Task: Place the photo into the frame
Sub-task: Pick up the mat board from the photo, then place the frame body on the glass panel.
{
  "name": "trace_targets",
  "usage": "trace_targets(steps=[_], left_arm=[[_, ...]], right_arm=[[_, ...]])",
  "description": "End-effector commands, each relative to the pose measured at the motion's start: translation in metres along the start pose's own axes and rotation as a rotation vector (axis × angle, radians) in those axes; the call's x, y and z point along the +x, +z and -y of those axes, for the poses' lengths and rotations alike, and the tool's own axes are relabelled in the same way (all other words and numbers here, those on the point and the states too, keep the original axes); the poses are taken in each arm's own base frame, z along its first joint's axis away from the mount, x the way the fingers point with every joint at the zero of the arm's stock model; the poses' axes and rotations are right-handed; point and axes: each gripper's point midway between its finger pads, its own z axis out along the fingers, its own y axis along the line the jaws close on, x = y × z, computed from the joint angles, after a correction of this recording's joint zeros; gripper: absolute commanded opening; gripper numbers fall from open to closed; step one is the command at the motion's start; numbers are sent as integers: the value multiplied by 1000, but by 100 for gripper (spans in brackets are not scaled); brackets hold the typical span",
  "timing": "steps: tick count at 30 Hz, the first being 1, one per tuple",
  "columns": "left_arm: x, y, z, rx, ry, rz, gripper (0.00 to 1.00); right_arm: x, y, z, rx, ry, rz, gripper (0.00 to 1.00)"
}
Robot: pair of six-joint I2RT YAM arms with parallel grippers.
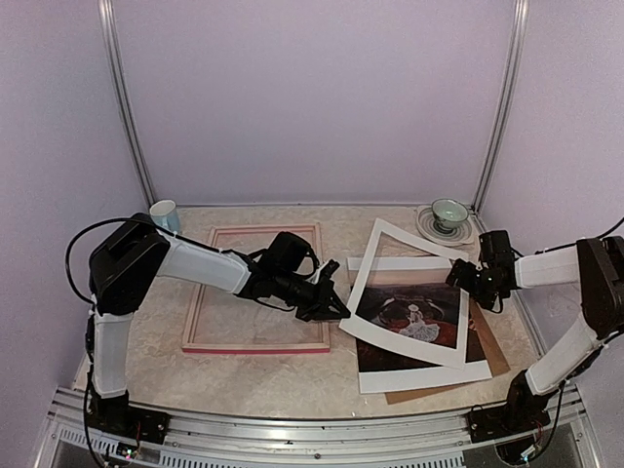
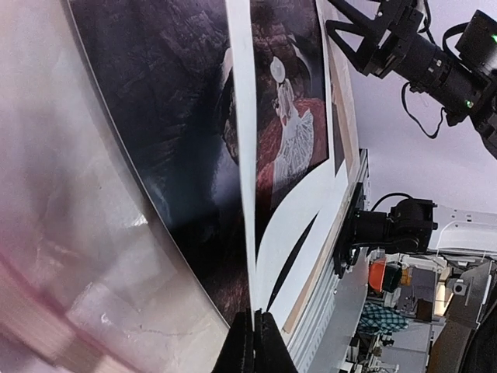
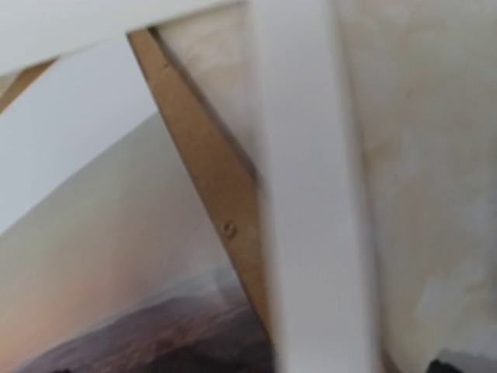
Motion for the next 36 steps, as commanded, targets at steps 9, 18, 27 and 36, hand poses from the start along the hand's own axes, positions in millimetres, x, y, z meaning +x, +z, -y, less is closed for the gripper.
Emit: trace_targets(steps=[9, 18, 27, 36], left_arm=[[-24, -67, 30, 33, 130, 192, 2], [-15, -90, 19, 5, 106, 207, 3], [-7, -125, -8, -82, 52, 253, 3], [3, -151, -14, -119, 39, 259, 4]], right_arm=[[-11, -17, -22, -3, -27, 32, 99], [-26, -29, -32, -5, -36, 71, 99], [-32, -35, -40, -26, -33, 79, 99], [-36, -36, -54, -78, -34, 72, 99]])
